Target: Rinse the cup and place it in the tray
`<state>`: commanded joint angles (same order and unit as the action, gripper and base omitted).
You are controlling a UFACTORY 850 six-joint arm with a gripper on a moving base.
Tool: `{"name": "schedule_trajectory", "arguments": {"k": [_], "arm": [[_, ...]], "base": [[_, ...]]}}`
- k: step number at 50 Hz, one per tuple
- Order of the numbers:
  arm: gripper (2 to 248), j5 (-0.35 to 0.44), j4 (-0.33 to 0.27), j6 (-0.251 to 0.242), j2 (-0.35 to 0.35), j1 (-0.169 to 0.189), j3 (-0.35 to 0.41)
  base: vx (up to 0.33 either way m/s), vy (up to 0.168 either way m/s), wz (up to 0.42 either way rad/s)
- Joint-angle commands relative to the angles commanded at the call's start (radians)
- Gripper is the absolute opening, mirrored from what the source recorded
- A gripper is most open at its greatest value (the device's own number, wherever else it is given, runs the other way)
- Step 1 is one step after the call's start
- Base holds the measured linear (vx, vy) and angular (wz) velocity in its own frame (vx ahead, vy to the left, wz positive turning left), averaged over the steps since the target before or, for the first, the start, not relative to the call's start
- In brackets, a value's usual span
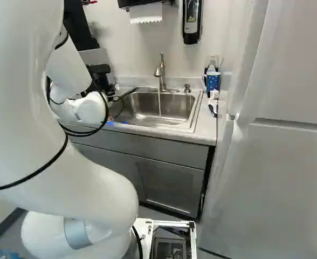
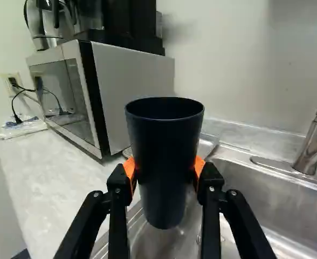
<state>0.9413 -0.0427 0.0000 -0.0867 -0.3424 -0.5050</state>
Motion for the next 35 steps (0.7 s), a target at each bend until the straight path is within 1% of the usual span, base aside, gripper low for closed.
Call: {"name": "schedule_trajectory", "arguments": {"k": [35], "arm": [[122,0.000,0.000,0.000,-0.038,0.116,0.036]], "base": [[0.000,0.000,0.000]]}}
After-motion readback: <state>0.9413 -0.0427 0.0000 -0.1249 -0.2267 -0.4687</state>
